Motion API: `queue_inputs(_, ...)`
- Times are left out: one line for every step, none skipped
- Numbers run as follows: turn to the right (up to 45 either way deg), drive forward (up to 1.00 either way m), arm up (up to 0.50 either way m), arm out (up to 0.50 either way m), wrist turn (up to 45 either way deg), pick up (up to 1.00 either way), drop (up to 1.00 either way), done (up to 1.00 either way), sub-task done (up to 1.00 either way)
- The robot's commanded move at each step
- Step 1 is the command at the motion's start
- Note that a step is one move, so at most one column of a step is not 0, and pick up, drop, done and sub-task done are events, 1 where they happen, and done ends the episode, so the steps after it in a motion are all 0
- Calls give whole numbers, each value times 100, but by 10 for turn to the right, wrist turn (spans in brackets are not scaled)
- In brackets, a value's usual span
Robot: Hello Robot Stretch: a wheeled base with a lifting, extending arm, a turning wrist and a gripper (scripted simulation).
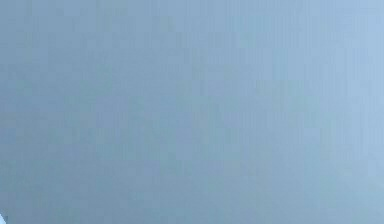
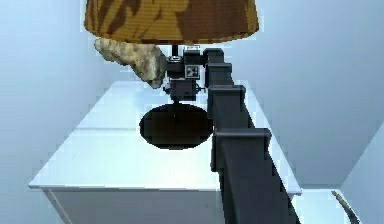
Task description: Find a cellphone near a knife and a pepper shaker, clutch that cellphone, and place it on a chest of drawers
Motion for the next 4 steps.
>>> queue_inputs(0, 0, -12, 0, 0, 0, 0, 0, 0)
queue_inputs(0, 0, 0, 0, 0, 0, 100, 0, 0)
queue_inputs(0, 0, 10, 0, 0, 0, 0, 0, 0)
queue_inputs(0, 0, 0, -8, 0, 0, 0, 0, 0)
